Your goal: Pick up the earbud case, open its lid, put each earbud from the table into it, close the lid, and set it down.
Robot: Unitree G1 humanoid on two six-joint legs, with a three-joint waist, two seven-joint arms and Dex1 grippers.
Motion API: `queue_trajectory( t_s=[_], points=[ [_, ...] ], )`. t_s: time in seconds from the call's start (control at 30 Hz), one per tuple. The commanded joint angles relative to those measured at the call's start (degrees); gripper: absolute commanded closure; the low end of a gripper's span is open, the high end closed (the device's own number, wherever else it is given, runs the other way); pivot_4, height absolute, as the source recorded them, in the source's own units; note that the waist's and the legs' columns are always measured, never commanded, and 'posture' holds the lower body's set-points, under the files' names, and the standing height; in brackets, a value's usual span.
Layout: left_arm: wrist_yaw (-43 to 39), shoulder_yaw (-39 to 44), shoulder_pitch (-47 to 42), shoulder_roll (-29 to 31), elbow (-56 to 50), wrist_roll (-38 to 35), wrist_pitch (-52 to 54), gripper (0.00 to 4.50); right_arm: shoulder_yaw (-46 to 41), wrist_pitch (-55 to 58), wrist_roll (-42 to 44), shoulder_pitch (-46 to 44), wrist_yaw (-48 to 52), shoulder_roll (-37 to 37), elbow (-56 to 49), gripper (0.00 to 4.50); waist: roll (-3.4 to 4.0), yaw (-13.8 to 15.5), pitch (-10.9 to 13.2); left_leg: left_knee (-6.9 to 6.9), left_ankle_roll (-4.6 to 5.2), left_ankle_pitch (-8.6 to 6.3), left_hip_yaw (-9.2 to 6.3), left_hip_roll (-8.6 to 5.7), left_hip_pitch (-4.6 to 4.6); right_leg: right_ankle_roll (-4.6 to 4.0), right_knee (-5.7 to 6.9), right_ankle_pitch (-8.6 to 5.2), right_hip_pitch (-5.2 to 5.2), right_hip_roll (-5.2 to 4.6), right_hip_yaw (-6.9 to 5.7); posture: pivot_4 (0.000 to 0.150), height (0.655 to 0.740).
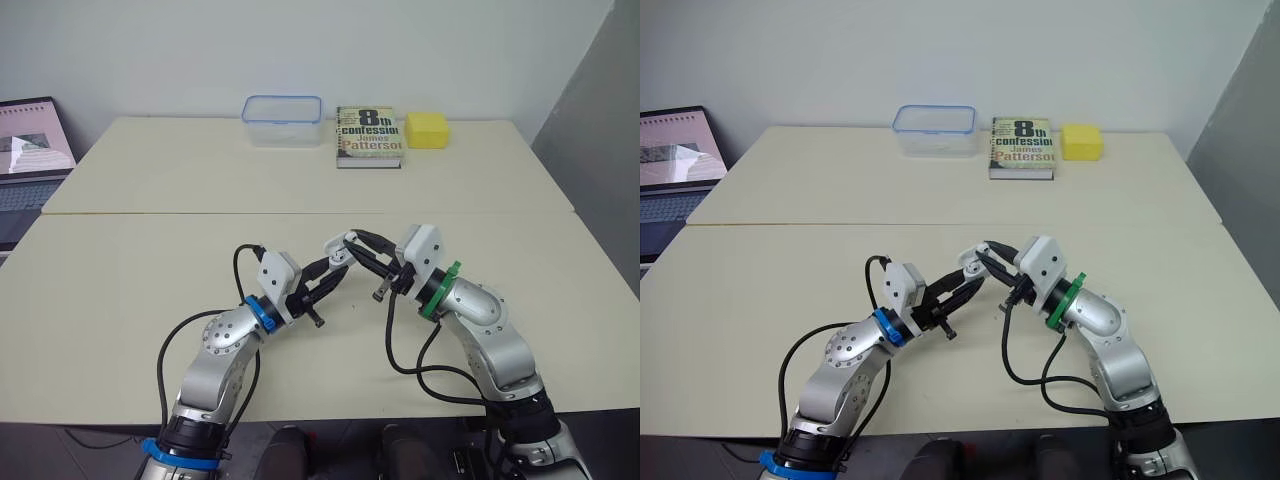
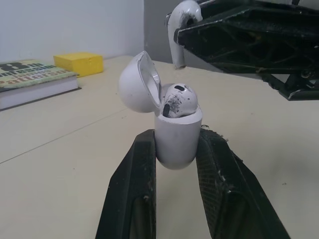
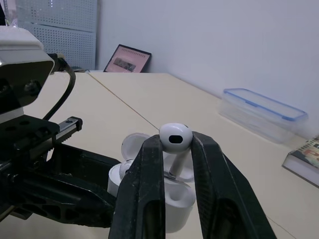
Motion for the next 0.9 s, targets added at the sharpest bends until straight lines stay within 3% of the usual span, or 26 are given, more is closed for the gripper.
queue_trajectory(
  t_s=[0.03, 0.6, 0.83, 0.9],
  points=[
    [0.11, 0.76, -0.94, -0.24, -1.60, -0.84, -0.56, 3.73, 0.29, -2.06, 0.54, -0.69, 0.30, 0.26, -0.28, 4.11, 0.00, 0.00, 0.00, 0.00, 0.00, 0.00, 0.00, 0.00, 0.00, 0.00, 0.00, 0.00, 0.00, 0.00, 0.00, 0.150, 0.7400],
    [-0.27, 0.70, -0.96, -0.07, -1.89, -0.96, -0.62, 3.73, 2.22, -1.86, 0.13, 0.43, 1.24, -2.09, 0.97, 4.11, 0.00, 0.00, 0.00, 0.00, 0.00, 0.00, 0.00, 0.00, -0.01, 0.00, -0.01, 0.00, 0.00, 0.00, 0.00, 0.150, 0.7400],
    [-0.29, 0.68, -0.88, -0.13, -2.20, -0.92, -0.34, 3.73, 1.36, 0.45, 1.98, 0.10, 1.55, -2.25, -1.40, 1.70, 0.00, 0.00, 0.00, 0.00, 0.00, 0.00, 0.00, 0.00, -0.01, 0.02, -0.01, -0.01, -0.01, 0.00, 0.00, 0.150, 0.7400],
    [-0.30, 0.65, -0.86, -0.23, -2.20, -0.85, -0.31, 3.73, 0.90, 1.31, 2.79, 0.17, 2.02, -2.66, -2.64, 1.37, 0.00, 0.00, 0.00, -0.01, 0.00, 0.00, -0.01, 0.00, -0.01, 0.02, -0.01, -0.01, -0.01, 0.00, 0.00, 0.150, 0.7400]
  ],
)
